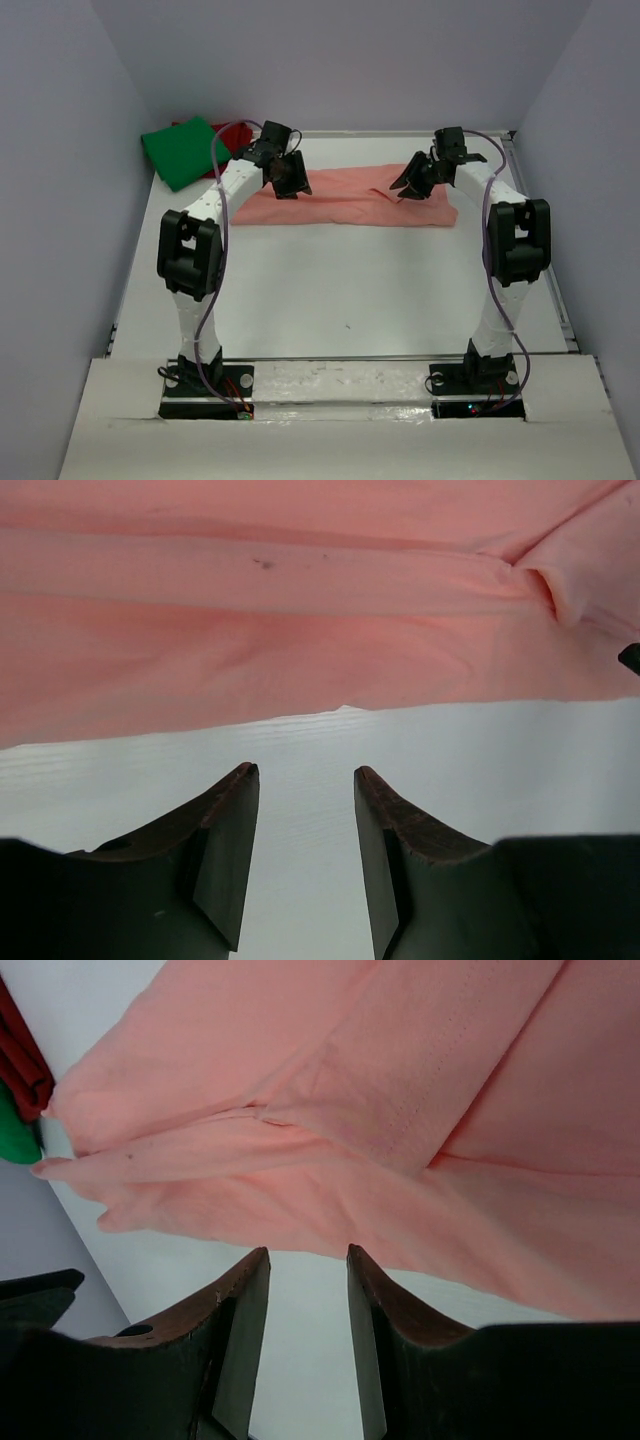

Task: Fold and stack the t-shirts
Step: Fold the other side of the tshirt into a rectangle

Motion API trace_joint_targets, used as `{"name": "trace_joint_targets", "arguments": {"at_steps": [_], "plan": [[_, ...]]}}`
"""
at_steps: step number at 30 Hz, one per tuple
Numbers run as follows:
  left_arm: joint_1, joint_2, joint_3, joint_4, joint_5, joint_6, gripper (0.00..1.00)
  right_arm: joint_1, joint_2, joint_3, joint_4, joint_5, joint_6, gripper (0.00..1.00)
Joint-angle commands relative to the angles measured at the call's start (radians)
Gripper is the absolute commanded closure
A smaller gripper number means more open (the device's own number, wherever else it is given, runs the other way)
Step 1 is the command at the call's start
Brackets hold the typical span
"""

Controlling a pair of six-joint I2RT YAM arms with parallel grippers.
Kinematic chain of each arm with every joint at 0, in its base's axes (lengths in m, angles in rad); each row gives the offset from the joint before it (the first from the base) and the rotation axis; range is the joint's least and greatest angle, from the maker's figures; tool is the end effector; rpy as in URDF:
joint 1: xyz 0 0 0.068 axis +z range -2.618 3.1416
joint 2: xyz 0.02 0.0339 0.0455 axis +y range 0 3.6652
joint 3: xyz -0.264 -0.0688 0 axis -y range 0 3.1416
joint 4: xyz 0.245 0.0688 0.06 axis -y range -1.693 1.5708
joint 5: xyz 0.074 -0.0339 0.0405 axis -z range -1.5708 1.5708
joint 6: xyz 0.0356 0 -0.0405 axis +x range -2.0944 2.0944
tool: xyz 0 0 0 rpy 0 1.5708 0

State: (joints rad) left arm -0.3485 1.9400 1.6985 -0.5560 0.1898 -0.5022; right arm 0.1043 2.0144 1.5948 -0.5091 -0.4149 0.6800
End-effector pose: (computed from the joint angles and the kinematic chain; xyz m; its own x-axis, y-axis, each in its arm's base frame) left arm 0.4147 -0.1578 0.2814 -0.8106 -0.2084 -0.5473 0.0788 0.8872 -0.4546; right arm 0.4414 0.0606 0.2216 -0.8302 0.4917 -0.2627 0.2401 0.7406 0.6276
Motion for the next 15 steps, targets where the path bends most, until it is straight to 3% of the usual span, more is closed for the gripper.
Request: {"name": "trace_joint_targets", "arguments": {"at_steps": [1,15], "plan": [[-0.015,0.034,0.003,0.061,0.033,0.007,0.48,-0.002,0.014,0.025,0.078,-0.004,0.024,0.57],[-0.069,0.215,0.102,0.047,0.057,0.056,0.50,0.008,0.069,0.013,0.077,0.080,0.027,0.53]]}}
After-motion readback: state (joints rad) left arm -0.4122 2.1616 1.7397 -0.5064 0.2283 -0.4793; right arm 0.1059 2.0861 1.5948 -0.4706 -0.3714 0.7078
